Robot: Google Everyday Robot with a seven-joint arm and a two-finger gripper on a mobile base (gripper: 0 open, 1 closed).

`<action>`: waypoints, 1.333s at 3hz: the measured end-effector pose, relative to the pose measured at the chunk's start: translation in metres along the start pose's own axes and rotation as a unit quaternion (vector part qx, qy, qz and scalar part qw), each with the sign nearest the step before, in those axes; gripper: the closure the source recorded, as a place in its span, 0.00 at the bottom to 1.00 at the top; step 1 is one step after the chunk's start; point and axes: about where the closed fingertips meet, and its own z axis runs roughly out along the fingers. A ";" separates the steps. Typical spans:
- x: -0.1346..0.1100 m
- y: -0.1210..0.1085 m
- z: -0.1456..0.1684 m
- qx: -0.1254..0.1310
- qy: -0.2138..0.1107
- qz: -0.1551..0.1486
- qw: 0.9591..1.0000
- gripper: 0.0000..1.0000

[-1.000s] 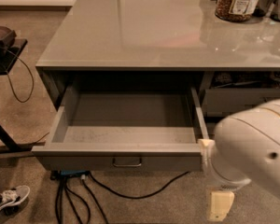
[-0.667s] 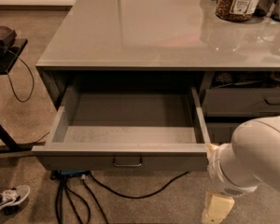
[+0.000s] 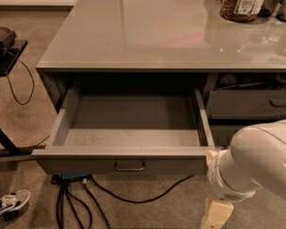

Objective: Close top drawer

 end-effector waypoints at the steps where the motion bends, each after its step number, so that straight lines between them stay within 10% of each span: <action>1: -0.004 0.006 0.029 -0.035 -0.018 0.006 0.999 0.00; 4: -0.025 0.009 0.082 -0.106 -0.096 -0.004 0.990 0.00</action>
Offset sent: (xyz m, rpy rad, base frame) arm -0.0123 0.0344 -0.0728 0.1507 0.2044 0.0502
